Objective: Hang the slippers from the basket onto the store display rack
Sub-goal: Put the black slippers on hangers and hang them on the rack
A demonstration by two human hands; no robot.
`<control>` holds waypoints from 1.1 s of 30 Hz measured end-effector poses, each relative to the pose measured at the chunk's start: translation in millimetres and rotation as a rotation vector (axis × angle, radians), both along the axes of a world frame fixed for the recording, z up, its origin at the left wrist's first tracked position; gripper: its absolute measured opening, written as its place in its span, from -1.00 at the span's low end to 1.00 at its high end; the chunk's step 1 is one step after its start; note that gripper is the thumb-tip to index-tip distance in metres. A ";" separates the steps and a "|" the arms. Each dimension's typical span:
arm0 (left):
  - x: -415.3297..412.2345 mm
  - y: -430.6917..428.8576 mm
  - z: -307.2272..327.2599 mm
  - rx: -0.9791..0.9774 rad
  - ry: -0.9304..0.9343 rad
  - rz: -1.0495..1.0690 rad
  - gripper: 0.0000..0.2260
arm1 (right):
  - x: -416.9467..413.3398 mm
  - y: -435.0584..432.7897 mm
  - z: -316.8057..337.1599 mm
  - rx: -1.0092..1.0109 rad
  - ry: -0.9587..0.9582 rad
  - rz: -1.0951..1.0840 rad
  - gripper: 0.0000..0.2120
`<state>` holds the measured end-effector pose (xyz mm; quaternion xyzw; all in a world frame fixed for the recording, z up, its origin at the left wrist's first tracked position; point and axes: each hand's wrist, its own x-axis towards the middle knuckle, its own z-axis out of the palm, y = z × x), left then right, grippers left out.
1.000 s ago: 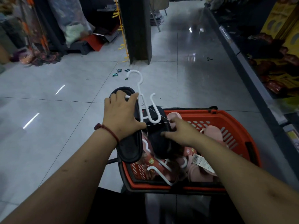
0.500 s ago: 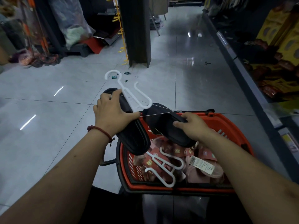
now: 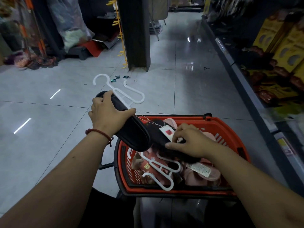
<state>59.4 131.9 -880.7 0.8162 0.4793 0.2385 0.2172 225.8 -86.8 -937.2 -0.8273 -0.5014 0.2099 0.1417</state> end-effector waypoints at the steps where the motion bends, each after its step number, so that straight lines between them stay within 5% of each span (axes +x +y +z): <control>1: 0.5 -1.7 -0.2 0.003 0.013 -0.019 -0.20 | -0.2 1.1 -4.7 0.002 0.043 -0.035 -0.74; 3: 1.6 -4.9 -1.9 0.024 0.042 -0.060 -0.20 | 2.5 2.6 -10.5 0.067 0.077 -0.181 -0.74; 6: 3.9 -7.1 -5.3 0.058 0.099 -0.119 -0.13 | 12.5 0.3 -13.7 0.039 0.280 -0.463 -0.42; 10: 5.6 -9.2 -10.9 0.077 0.134 -0.177 -0.09 | 18.3 -4.2 -25.3 -0.137 0.571 -0.497 -0.30; 16: 8.6 -9.6 -13.2 0.115 0.125 -0.201 -0.13 | 4.4 11.4 -6.8 0.124 0.448 -0.534 -0.69; 20: 10.7 -10.5 -10.3 0.166 0.113 -0.154 -0.13 | -8.6 14.4 13.3 0.272 -0.283 -0.478 -0.72; 22: 10.4 -11.0 -10.1 0.188 0.126 -0.153 -0.13 | -10.9 14.2 13.2 0.221 -0.492 -0.401 -0.68; 27: 8.5 -7.7 -18.4 0.204 0.209 -0.217 -0.15 | -17.4 15.0 -5.7 -0.205 -0.094 0.006 -0.51; 30: 7.4 -7.5 -20.4 0.180 0.239 -0.240 -0.17 | -9.6 20.4 -12.5 0.051 -0.089 -0.215 -0.63; 33: 6.0 -8.3 -20.4 0.176 0.241 -0.268 -0.19 | 5.4 20.6 -20.3 -0.005 -0.033 -0.468 -0.44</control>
